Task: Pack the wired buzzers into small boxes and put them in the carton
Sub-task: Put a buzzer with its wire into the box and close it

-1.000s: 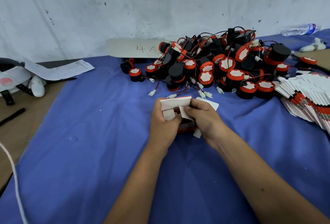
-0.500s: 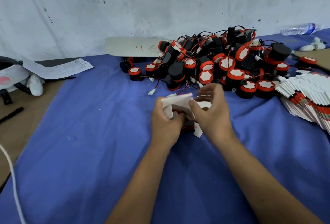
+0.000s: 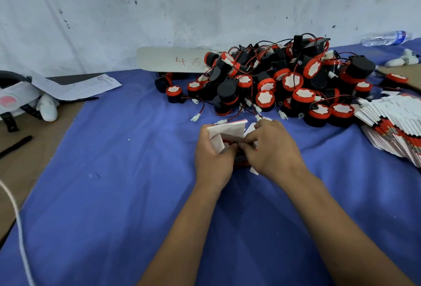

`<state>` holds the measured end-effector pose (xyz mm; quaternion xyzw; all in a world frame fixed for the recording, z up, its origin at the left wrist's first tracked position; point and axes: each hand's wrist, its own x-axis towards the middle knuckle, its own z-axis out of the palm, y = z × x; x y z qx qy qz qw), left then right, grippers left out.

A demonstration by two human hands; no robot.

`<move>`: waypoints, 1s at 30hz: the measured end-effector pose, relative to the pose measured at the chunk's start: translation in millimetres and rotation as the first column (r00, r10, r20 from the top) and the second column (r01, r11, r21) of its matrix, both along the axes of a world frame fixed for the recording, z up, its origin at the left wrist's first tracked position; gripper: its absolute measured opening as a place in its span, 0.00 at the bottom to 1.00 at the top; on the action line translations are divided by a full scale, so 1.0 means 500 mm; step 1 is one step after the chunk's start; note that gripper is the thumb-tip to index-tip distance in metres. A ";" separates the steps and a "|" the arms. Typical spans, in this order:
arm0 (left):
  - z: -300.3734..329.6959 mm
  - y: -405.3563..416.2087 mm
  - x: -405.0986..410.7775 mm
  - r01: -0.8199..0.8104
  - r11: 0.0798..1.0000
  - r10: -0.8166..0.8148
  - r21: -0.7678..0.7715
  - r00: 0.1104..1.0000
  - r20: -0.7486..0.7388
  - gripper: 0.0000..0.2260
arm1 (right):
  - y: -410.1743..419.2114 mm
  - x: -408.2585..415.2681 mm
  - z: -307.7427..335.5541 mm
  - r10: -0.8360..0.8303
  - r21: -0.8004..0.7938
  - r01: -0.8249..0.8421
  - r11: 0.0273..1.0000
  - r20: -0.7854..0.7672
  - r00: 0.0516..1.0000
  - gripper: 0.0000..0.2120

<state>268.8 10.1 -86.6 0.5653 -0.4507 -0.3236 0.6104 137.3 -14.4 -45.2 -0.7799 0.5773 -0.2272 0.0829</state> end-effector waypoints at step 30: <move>0.012 0.011 0.006 0.064 0.997 -0.061 0.049 0.996 -0.060 0.18 | -0.024 0.019 0.032 0.161 0.185 -0.135 0.973 -0.129 0.979 0.13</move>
